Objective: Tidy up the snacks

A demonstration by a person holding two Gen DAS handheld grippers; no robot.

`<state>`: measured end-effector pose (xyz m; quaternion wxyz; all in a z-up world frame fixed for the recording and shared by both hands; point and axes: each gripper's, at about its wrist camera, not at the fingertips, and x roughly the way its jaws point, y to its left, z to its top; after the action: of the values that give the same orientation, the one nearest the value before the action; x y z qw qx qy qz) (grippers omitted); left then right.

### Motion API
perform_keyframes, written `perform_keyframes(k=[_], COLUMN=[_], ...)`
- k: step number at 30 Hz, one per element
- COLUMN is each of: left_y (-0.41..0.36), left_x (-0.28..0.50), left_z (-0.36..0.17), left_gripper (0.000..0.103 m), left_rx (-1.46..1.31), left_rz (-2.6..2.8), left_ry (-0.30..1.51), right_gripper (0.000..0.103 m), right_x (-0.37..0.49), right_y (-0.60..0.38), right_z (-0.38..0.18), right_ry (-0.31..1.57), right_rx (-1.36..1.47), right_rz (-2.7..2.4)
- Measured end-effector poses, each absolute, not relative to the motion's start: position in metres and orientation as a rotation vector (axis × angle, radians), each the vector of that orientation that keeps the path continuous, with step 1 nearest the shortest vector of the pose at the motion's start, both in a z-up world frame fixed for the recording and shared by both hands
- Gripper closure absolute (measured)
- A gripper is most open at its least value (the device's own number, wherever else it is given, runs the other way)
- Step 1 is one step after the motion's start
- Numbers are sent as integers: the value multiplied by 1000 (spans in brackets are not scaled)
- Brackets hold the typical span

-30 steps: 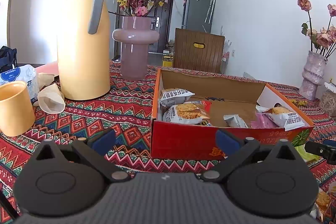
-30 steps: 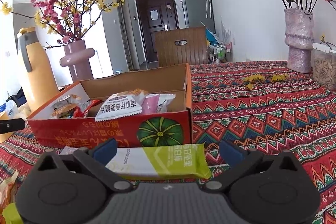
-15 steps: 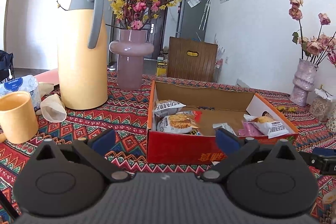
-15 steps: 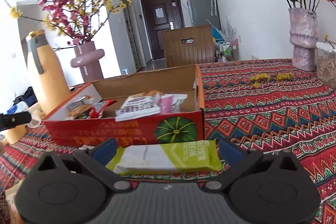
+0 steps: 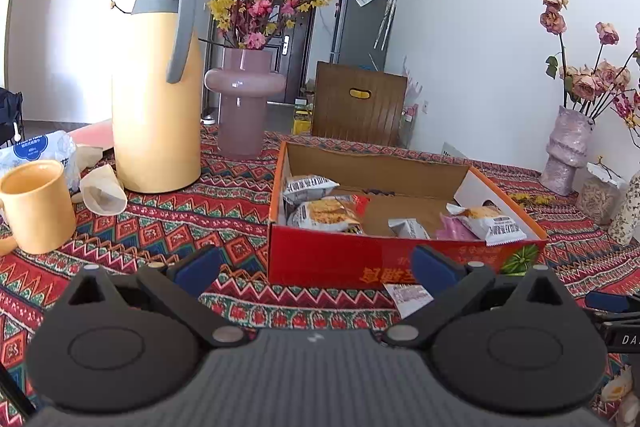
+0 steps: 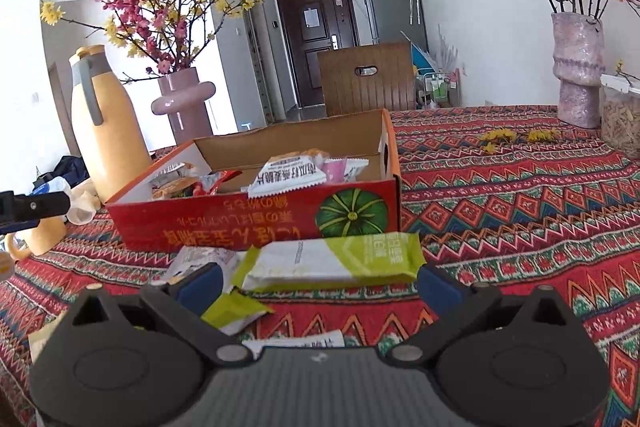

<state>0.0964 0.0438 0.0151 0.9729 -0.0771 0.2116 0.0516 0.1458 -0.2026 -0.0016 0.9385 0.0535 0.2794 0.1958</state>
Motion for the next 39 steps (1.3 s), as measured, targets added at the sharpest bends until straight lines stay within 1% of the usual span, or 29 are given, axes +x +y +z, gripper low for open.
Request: perform_keyframes(k=[20,33,35,36,37,38,39], left_y=[37,29,29,29,29,30,31], left_x=[78,80,79,79,78,78,78], left_z=[15,11,11,10,10,9,9], left_gripper=[0,0,0,0,0,0,0], left_rx=[-165,-150,-149,-150,-151,-152,-153], left_rz=[101,104,108,109,111,113,114], left_ry=[452,481,484,485,487,490,493], right_gripper=[0,0,9,21,30,32,38], right_x=[123,125,125,125,124,123,121], right_y=[-221,-205,-202,-201,-199,-198,-196], right_z=[-6,-23,-25,-26,-26,-27,-27], right_ry=[592,674,684,687,691,694,690], right_rx=[110,43,28,22,14,5,-11], right_rz=[357,400,400,401,403,404,401])
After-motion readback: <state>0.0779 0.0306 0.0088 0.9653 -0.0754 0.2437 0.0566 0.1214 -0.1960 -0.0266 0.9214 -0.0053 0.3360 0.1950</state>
